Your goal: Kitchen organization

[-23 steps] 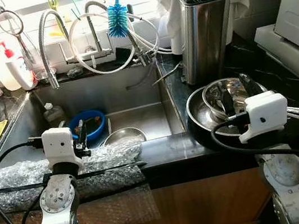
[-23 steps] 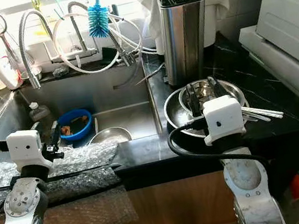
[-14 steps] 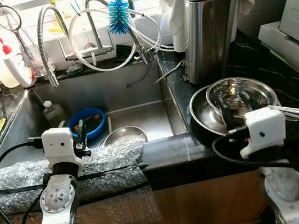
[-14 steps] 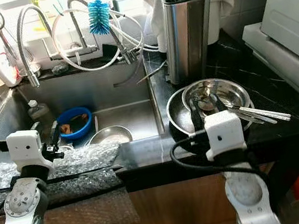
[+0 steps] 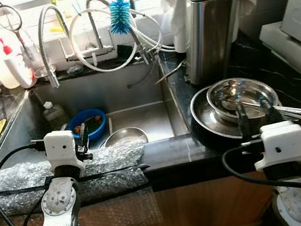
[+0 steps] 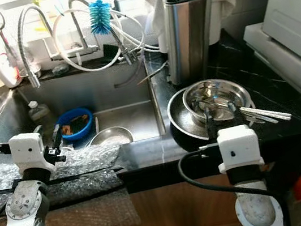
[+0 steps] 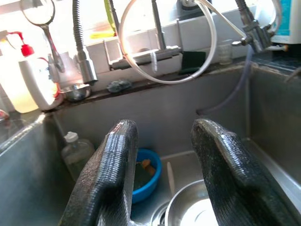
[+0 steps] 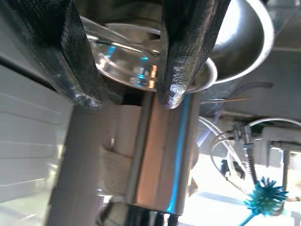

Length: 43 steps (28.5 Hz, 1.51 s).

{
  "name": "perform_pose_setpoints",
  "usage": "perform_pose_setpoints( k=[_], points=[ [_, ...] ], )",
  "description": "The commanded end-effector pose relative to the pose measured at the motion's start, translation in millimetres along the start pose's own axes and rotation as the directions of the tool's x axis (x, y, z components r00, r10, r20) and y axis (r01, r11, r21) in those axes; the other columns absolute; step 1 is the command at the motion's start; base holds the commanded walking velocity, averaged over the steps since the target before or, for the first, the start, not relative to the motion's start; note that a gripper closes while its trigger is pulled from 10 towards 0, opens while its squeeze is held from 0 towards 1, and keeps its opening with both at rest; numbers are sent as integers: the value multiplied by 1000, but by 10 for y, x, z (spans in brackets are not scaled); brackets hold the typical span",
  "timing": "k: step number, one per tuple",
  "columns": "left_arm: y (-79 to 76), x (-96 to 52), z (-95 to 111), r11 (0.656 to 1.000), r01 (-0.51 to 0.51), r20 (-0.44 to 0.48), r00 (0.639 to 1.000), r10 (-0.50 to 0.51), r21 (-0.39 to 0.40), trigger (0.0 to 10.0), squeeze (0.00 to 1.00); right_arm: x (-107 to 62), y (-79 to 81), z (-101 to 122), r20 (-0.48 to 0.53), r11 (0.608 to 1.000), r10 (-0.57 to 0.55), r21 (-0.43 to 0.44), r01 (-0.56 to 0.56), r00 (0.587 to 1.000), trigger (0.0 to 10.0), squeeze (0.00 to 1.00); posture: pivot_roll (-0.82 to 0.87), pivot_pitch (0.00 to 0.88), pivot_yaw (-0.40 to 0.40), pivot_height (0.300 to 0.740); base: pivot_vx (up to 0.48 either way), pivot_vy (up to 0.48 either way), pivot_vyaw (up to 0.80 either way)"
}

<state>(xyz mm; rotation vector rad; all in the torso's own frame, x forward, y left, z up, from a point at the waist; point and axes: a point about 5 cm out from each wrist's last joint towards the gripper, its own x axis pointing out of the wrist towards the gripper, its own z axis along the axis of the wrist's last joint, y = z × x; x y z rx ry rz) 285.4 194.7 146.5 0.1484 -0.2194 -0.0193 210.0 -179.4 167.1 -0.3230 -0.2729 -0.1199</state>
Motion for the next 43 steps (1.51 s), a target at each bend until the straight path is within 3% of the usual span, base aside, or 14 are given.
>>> perform_pose_setpoints(
  k=[1, 5, 13, 22, 43],
  points=[
    [-2, 24, 11, 1000, 6, 8, 1000, -6, -3, 10000, 0, -10, -80, 36, 13, 1000, -24, -5, 24, 1000, 10000, 0, -176, 0, 89, 740, 0, 0, 0],
    [-12, 41, 12, 1000, 14, 9, 1000, -14, -4, 10000, 0, -37, -196, 19, 8, 998, -50, -29, 51, 999, 10000, 0, -179, 0, 90, 740, 0, 0, 0],
    [-35, 54, 18, 1000, 21, 14, 1000, -21, -9, 10000, 0, -112, -172, 33, 2, 1000, 7, -19, -7, 1000, 10000, 0, -184, 0, 90, 740, 0, 0, 0],
    [-50, 48, 13, 1000, 24, 15, 1000, -24, -15, 10000, 0, -210, -286, 57, 5, 997, 60, -55, -59, 998, 10000, 0, -187, 0, 83, 740, 0, 0, 0],
    [-58, 71, 23, 1000, 25, 22, 999, -25, -13, 10000, 0, -160, -306, -81, -44, 998, 54, -19, -55, 998, 10000, 0, -185, 0, 86, 740, 0, 0, 0]
  ],
)
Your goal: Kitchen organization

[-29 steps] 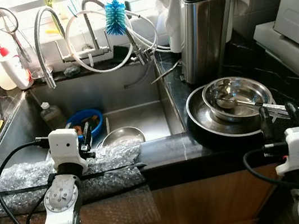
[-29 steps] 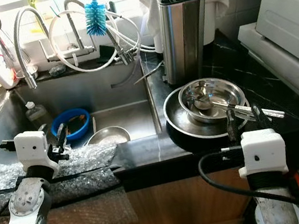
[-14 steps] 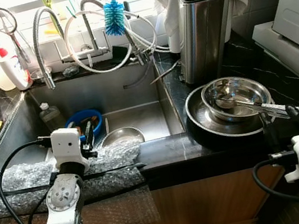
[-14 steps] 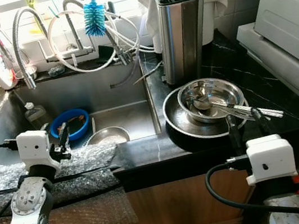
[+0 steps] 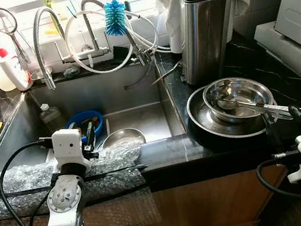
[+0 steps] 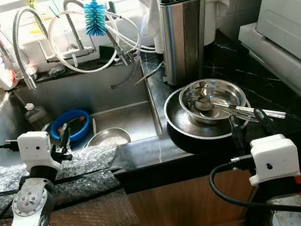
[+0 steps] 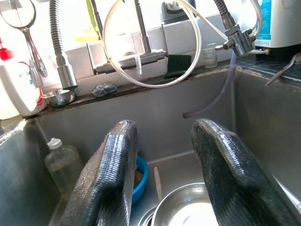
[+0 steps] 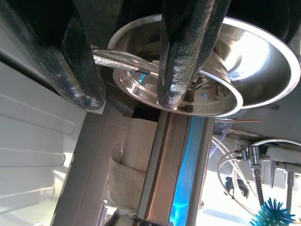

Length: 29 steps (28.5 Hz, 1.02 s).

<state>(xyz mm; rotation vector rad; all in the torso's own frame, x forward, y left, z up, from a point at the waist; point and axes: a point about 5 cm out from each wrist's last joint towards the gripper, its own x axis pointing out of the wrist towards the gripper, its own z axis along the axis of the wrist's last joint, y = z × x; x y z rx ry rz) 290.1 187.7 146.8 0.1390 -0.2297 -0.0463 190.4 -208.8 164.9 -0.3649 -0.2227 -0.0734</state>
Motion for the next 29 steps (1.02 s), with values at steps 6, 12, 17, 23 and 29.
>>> perform_pose_setpoints(
  k=[6, 12, 17, 23, 29],
  points=[
    [6, 23, 18, 1000, 1, 10, 1000, -1, -3, 10000, 0, 28, 19, -33, -15, 1000, 9, 28, -9, 1000, 10000, 0, -187, 0, 86, 740, 0, 0, 0],
    [2, 22, 19, 1000, -1, 12, 1000, 1, -1, 10000, 0, 14, -45, -44, -17, 998, -63, 28, 64, 998, 10000, 0, -183, 0, 83, 740, 0, 0, 0],
    [2, 30, 18, 1000, 1, 13, 1000, -1, -1, 10000, 0, -23, -60, -37, -65, 957, -205, 196, 214, 977, 10000, 0, -189, 0, 85, 740, 0, 0, 0],
    [1, 42, 25, 1000, 0, 18, 1000, 0, -1, 10000, 0, -34, 26, 6, -61, 938, -205, 273, 214, 977, 10000, 0, -195, 0, 89, 740, 0, 0, 0],
    [2, 51, 29, 1000, 1, 20, 1000, -1, 1, 10000, 0, -23, 31, 42, -59, 911, -223, 344, 230, 973, 10000, 0, -195, 0, 89, 740, 0, 0, 0]
  ],
)
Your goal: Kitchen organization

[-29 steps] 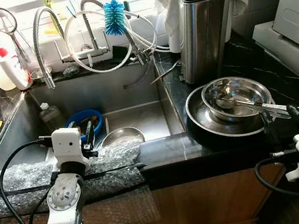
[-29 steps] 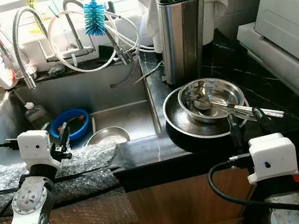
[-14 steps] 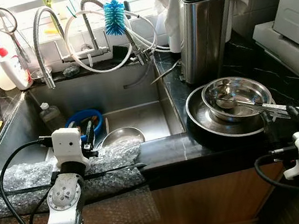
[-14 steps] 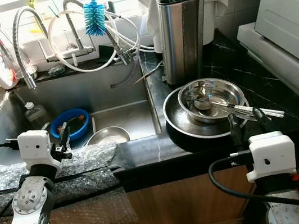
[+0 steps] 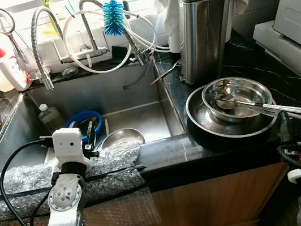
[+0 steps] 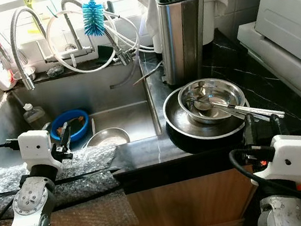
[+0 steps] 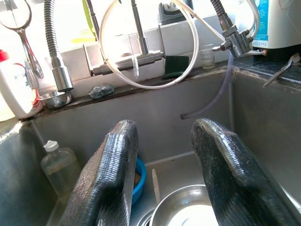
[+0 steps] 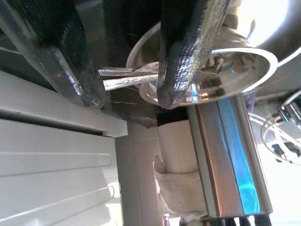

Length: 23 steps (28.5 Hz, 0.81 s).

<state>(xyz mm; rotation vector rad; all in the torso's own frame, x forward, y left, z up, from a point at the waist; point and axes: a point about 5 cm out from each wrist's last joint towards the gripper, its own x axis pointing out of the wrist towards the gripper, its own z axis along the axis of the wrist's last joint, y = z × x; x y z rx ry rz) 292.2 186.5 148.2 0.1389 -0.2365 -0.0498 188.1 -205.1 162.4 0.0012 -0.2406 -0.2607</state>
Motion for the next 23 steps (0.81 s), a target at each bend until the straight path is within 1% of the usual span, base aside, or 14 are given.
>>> perform_pose_setpoints(
  k=[1, 2, 4, 5, 7, 8, 9, 12, 14, 18, 20, 21, 22, 23],
  points=[
    [12, 27, 18, 1000, -2, 13, 1000, 2, 2, 10000, 0, 5, 8, 49, 11, 1000, -7, 26, 6, 1000, 10000, 0, -195, 0, 89, 740, 0, 0, 0],
    [12, 27, 18, 1000, -2, 13, 1000, 2, 2, 10000, 0, 5, 8, 49, 11, 1000, -7, 26, 6, 1000, 10000, 0, -195, 0, 89, 740, 0, 0, 0],
    [15, 20, 15, 1000, -4, 11, 1000, 4, 1, 10000, 0, -5, 2, 69, 9, 995, -33, 96, 32, 999, 10000, 0, -194, 0, 89, 740, 0, 0, 0],
    [15, 20, 15, 1000, -4, 11, 1000, 4, 1, 10000, 0, -5, 2, 69, 9, 995, -33, 96, 32, 999, 10000, 0, -194, 0, 89, 740, 0, 0, 0],
    [17, 13, 12, 1000, -7, 10, 1000, 7, 0, 10000, 0, -17, -26, 63, -10, 974, -83, 210, 84, 996, 10000, 0, -192, 0, 86, 740, 0, 0, 0],
    [17, 11, 13, 1000, -7, 11, 1000, 7, 0, 10000, 0, -21, -30, 60, -14, 971, -88, 224, 89, 996, 10000, 0, -192, 0, 86, 740, 0, 0, 0],
    [18, 9, 13, 1000, -7, 11, 1000, 7, 1, 10000, 0, -30, -41, 56, -21, 960, -91, 262, 94, 996, 10000, 0, -192, 0, 87, 740, 0, 0, 0],
    [21, 12, 10, 1000, -6, 11, 1000, 6, 3, 10000, 0, -34, -59, 63, -22, 949, -99, 298, 101, 995, 10000, 0, -194, 0, 87, 740, 0, 0, 0],
    [21, 13, 9, 1000, -6, 11, 1000, 6, 2, 10000, 0, -32, -60, 67, -20, 947, -97, 305, 98, 995, 10000, 0, -194, 0, 87, 740, 0, 0, 0],
    [19, 13, 7, 1000, -6, 11, 1000, 6, 1, 10000, 0, -48, -5, 75, -19, 933, -36, 357, 41, 999, 10000, 0, -194, 0, 87, 740, 0, 0, 0],
    [21, 13, 6, 1000, -7, 10, 1000, 7, 0, 10000, 0, -73, 66, 83, -16, 903, 32, 429, -22, 999, 10000, 0, -192, 0, 84, 740, 0, 0, 0],
    [21, 13, 6, 1000, -7, 10, 1000, 7, 0, 10000, 0, -73, 66, 83, -16, 903, 32, 429, -22, 999, 10000, 0, -192, 0, 84, 740, 0, 0, 0],
    [20, 12, 5, 1000, -7, 10, 1000, 7, -1, 10000, 0, -91, 89, 85, -14, 876, 62, 480, -47, 998, 10000, 0, -191, 0, 83, 740, 0, 0, 0],
    [20, 12, 5, 1000, -7, 10, 1000, 7, -1, 10000, 0, -91, 89, 85, -14, 876, 62, 480, -47, 998, 10000, 0, -191, 0, 83, 740, 0, 0, 0]
  ],
)
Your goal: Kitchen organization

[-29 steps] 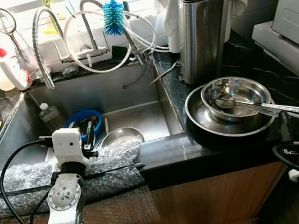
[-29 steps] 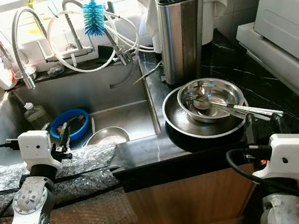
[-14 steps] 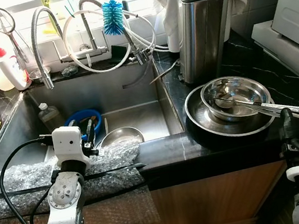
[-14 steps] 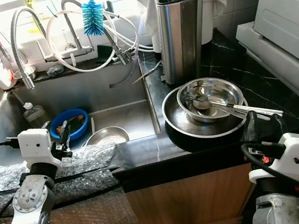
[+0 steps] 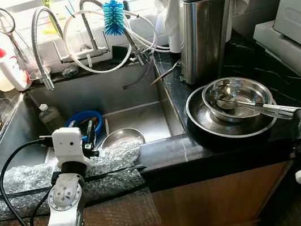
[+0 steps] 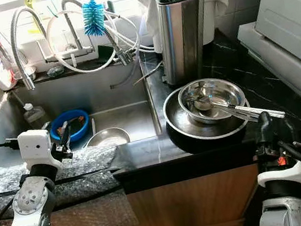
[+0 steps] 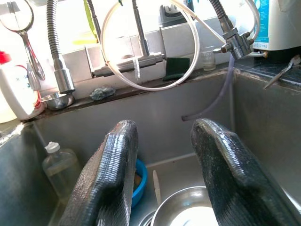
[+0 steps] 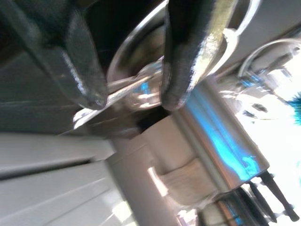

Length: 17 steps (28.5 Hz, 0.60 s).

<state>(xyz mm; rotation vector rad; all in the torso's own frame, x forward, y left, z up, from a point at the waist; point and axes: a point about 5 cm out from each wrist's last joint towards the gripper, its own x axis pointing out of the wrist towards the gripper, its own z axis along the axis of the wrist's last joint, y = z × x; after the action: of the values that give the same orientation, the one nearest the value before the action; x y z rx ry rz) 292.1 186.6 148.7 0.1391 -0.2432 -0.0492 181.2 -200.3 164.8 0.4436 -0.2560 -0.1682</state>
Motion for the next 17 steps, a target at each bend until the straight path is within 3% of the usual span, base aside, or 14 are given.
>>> perform_pose_setpoints(
  k=[1, 4, 6, 8, 11, 13, 15, 17],
  points=[
    [17, 11, 0, 1000, -6, 3, 1000, 6, -1, 10000, 0, -31, 86, 9, -1, 995, 42, 92, -42, 999, 10000, 0, -191, 0, 83, 740, 0, 0, 0],
    [15, 7, -6, 1000, -5, 2, 1000, 5, -2, 10000, 0, -78, 113, 25, -10, 982, 93, 169, -90, 996, 10000, 0, -193, 0, 84, 740, 0, 0, 0],
    [15, 7, -6, 1000, -5, 2, 1000, 5, -2, 10000, 0, -78, 113, 25, -10, 982, 93, 169, -90, 996, 10000, 0, -193, 0, 84, 740, 0, 0, 0],
    [11, 7, -11, 1000, -4, 1, 1000, 4, -3, 10000, 0, -129, 90, 78, -4, 962, 128, 245, -124, 992, 10000, 0, -196, 0, 84, 740, 0, 0, 0],
    [11, 7, -11, 1000, -4, 1, 1000, 4, -3, 10000, 0, -129, 90, 78, -4, 962, 128, 245, -124, 992, 10000, 0, -196, 0, 84, 740, 0, 0, 0],
    [7, 9, -11, 1000, -2, 2, 1000, 2, -4, 10000, 0, -153, 69, 105, 1, 947, 138, 292, -133, 990, 10000, 0, -197, 0, 83, 740, 0, 0, 0],
    [-10, 19, -12, 1000, 2, 5, 1000, -2, -9, 10000, 0, -216, 95, 150, -7, 899, 228, 386, -207, 974, 10000, 0, -201, 0, 83, 740, 0, 0, 0],
    [-14, 17, -13, 1000, 2, 5, 1000, -2, -10, 10000, 0, -233, 146, 131, -34, 893, 280, 376, -247, 960, 10000, 0, -201, 0, 83, 740, 0, 0, 0]
  ],
)
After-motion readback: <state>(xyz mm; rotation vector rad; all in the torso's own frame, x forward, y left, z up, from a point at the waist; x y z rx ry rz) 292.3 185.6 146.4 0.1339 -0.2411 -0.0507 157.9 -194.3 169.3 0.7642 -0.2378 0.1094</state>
